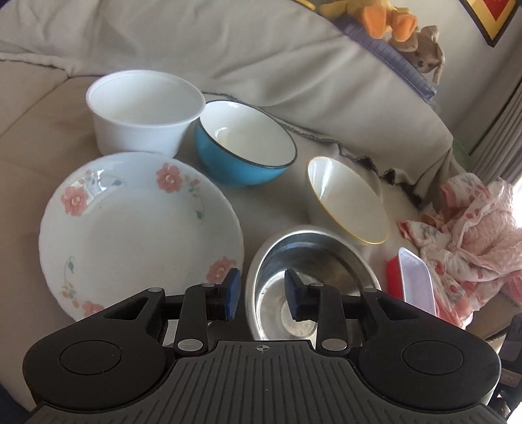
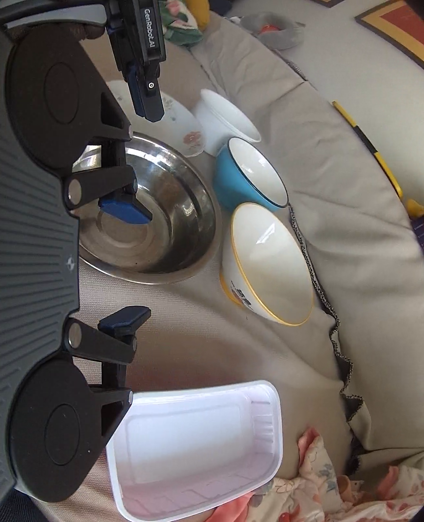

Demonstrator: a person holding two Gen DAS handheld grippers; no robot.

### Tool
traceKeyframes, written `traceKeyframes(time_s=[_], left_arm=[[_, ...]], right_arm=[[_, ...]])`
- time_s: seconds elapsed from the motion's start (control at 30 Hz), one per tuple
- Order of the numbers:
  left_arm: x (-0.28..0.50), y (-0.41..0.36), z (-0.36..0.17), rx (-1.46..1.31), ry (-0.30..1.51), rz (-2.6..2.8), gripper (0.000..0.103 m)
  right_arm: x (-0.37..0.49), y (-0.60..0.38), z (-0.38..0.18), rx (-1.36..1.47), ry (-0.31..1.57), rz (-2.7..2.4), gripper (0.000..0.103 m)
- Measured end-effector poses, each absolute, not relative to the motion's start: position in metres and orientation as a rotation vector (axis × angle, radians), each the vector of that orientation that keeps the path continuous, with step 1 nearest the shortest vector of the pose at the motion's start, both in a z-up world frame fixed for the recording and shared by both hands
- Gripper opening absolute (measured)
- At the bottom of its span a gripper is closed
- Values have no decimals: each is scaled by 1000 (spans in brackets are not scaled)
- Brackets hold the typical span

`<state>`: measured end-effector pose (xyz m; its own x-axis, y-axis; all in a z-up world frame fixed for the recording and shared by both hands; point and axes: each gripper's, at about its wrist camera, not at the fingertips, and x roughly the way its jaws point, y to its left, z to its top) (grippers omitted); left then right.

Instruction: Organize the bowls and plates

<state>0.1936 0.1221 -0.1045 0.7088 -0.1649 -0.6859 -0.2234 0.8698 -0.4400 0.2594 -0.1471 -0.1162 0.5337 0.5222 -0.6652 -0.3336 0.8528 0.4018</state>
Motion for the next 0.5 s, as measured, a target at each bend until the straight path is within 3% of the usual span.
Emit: traceKeyframes(time_s=[0.23, 0.3, 0.37, 0.5], left_arm=[[197, 118, -121, -457, 785, 46, 32], [201, 118, -127, -480, 801, 25, 31], [203, 117, -132, -495, 828, -4, 26], [202, 107, -134, -467, 877, -11, 28]], right_arm=[[271, -136, -121, 181, 889, 513, 55], [274, -134, -130, 183, 925, 521, 44], [274, -132, -137, 184, 948, 542, 41], [266, -132, -136, 181, 952, 567, 40]])
